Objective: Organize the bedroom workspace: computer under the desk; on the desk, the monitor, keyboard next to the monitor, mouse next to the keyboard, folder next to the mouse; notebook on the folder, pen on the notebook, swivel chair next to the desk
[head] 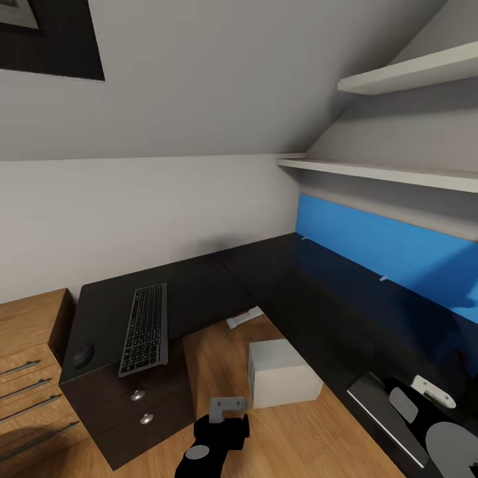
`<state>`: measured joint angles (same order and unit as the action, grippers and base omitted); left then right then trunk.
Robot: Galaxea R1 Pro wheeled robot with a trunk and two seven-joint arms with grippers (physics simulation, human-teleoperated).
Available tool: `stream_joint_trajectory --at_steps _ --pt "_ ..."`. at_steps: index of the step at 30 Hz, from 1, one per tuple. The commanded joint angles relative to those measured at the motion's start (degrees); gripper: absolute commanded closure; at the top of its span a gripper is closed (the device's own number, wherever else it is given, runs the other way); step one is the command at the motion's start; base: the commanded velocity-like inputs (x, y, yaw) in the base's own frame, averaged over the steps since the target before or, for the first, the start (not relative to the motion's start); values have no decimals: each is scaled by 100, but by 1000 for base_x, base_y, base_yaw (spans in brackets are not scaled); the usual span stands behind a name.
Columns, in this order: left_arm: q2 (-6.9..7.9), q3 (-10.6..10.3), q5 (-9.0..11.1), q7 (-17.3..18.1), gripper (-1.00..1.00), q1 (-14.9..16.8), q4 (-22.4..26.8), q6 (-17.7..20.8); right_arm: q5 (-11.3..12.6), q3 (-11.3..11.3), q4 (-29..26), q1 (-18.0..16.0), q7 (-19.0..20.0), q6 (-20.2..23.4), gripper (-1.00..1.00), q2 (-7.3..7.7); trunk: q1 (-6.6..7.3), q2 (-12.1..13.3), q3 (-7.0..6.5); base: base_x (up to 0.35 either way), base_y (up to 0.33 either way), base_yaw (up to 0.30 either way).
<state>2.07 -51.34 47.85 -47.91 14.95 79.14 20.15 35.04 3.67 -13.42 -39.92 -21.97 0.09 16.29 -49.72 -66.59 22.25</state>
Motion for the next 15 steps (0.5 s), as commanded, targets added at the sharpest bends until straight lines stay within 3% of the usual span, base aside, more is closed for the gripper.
stream_joint_trajectory --at_steps 1,9,15 --pt "4 -15 23 -39 -100 8 10 18 99 81 0 3 -25 22 -100 1 0 -4 8 0 0 0" --pt "6 -10 22 -12 -100 8 25 11 100 81 -2 2 -50 58 -100 6 0 -4 8 0 0 0" --pt "-61 -4 23 -19 -100 8 48 7 108 81 -2 2 -53 62 -100 5 -132 -245 116 0 0 0"
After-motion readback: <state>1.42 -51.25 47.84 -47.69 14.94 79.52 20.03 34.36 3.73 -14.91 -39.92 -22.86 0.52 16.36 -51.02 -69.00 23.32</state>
